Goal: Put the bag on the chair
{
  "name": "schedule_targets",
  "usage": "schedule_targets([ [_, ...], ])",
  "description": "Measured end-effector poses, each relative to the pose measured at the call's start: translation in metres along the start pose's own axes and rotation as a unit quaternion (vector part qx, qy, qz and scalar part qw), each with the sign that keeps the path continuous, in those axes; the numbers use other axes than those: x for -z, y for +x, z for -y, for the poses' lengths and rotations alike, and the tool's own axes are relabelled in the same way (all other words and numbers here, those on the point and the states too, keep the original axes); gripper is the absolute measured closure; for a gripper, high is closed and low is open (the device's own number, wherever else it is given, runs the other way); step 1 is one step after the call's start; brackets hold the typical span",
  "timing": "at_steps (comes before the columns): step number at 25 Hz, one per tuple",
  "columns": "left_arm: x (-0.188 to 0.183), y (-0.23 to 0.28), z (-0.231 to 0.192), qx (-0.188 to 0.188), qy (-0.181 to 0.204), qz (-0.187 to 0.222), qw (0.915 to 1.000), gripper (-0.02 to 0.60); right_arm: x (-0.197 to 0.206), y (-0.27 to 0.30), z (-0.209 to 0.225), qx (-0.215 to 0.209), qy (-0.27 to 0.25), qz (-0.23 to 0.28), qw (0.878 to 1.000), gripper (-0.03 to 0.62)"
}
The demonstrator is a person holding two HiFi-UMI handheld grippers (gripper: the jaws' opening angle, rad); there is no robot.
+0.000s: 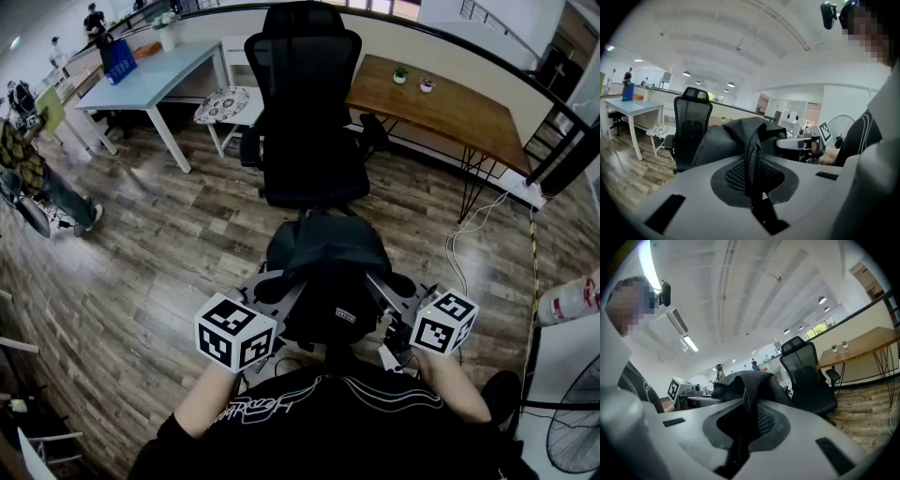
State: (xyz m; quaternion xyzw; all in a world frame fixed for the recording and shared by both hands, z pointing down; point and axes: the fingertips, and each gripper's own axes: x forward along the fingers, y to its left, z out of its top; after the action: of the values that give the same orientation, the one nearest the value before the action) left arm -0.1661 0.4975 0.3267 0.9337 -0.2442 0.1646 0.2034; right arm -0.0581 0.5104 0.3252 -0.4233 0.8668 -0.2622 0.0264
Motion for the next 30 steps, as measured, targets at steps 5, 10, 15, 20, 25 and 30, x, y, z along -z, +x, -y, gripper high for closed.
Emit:
schedule_targets([
  [5, -0.005, 0.02, -0.012, -0.002, -0.003, -0.004, 1.0, 0.543, -0.004, 0.009, 0.023, 0.0, 0.005, -0.003, 1.0, 0.584],
  [10, -0.008, 0.045, -0.026, -0.006, -0.016, -0.013, 0.9998, 0.543, -0.009, 0.02, 0.05, -0.003, 0.012, -0.012, 1.0, 0.583],
  [15, -0.02, 0.074, -0.044, -0.01, -0.026, -0.026, 0.9993, 0.543, -0.021, 0.034, 0.082, -0.009, 0.023, -0.021, 0.999, 0.582],
  [20, -0.036, 0.107, -0.063, -0.02, -0.032, -0.034, 0.9987, 0.543, -0.037, 0.049, 0.117, -0.017, 0.031, -0.026, 0.999, 0.58],
  [25, -0.048, 0.135, -0.081, -0.032, -0.036, -0.038, 0.9981, 0.543, -0.051, 0.064, 0.147, -0.031, 0.03, -0.031, 0.999, 0.58],
  [30, -0.065, 0.164, -0.101, -0.043, -0.037, -0.037, 0.9977, 0.543, -0.069, 0.081, 0.179, -0.038, 0.028, -0.037, 0.998, 0.58],
])
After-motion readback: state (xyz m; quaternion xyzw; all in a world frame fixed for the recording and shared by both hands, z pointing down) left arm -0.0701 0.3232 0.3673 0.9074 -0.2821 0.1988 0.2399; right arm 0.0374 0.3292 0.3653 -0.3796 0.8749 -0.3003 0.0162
